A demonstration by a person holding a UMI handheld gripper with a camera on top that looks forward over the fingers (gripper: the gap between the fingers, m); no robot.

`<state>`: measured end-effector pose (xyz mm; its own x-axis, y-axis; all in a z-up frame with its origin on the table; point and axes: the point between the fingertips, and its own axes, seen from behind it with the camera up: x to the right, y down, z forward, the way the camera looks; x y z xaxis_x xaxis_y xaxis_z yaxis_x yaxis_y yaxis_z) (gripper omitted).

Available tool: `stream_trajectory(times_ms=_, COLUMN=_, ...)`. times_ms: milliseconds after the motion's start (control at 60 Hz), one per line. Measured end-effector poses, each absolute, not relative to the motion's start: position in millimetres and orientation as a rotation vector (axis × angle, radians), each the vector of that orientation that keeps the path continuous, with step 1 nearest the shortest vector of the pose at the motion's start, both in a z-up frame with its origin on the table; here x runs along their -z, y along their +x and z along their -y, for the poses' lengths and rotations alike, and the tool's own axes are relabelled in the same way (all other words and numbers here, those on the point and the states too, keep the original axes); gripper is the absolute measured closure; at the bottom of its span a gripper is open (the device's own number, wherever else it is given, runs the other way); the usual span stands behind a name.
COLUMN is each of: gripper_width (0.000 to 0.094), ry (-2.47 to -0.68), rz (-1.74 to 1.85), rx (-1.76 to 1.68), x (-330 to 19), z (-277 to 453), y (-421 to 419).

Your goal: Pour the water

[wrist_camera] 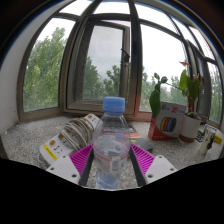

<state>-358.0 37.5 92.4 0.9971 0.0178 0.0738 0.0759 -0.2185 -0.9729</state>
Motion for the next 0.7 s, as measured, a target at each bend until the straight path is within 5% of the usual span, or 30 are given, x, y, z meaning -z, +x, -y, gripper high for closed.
stream_trajectory(times_ms=67, gripper_width=0.0427, ry=-1.767, rz=0.069, rx=0.039, x=-94, z=-47, y=-363)
stream_trajectory(times_ms=250, gripper_width=0.0641, ry=-1.718, rz=0.082, rx=0.015, x=-97, z=-48, y=-369)
stream_trajectory(times_ms=433, gripper_width=0.0669, ry=-1.698, rz=0.074, rx=-0.072, x=-113, z=-41, y=-372)
stream_trajectory(times_ms=700, gripper_width=0.0670, ry=-1.430, rz=-0.085, rx=-0.570, x=-294, z=-11, y=-327)
